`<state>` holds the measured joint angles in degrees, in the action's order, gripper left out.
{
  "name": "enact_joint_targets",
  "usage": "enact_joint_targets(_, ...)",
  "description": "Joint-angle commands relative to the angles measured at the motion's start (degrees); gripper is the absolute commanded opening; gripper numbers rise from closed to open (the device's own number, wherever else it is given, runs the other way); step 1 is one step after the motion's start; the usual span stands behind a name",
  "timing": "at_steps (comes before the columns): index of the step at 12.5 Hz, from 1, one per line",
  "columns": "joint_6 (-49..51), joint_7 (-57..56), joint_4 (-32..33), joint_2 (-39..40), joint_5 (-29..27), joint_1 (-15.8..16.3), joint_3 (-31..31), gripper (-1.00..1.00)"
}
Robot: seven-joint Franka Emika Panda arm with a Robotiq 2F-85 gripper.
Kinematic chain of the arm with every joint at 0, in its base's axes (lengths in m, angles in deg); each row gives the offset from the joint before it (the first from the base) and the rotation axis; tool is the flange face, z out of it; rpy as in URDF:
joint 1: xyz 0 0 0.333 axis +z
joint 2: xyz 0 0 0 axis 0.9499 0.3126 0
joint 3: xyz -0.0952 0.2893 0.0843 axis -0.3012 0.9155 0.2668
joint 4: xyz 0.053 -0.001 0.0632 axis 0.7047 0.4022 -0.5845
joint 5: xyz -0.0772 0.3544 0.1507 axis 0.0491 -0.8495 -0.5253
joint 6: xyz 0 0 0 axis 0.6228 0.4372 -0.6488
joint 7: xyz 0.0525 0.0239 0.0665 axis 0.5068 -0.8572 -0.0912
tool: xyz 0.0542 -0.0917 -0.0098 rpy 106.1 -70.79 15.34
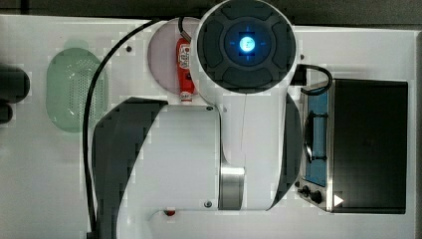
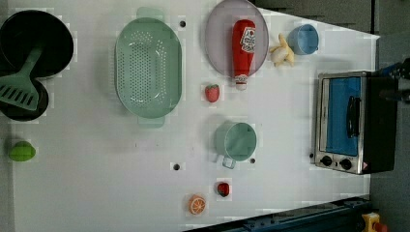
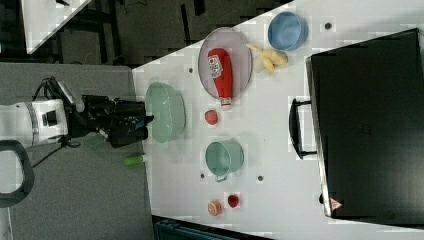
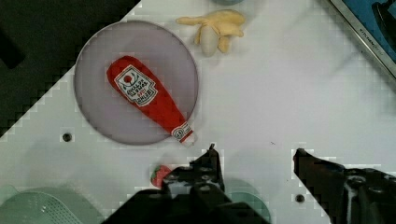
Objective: Pick ketchup from plate and place it on table.
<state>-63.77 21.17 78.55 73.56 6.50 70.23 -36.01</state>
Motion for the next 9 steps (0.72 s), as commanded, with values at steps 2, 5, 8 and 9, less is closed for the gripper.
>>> enact_joint_targets(2,8.13,-1.98,2.94,-6.87,-0.98,-5.08,2.73,0.76)
enact_joint_targets(5,8.06,-2.65,2.94,-4.67,-0.98,-4.94,3.39,1.0)
enact_joint_targets(8,7.88,-2.65,2.9,-0.44,-1.0,-4.76,4.83,1.0)
enact_joint_targets(9,7.45,-2.67,2.86,1.24,-1.0,-4.69,5.4,1.0)
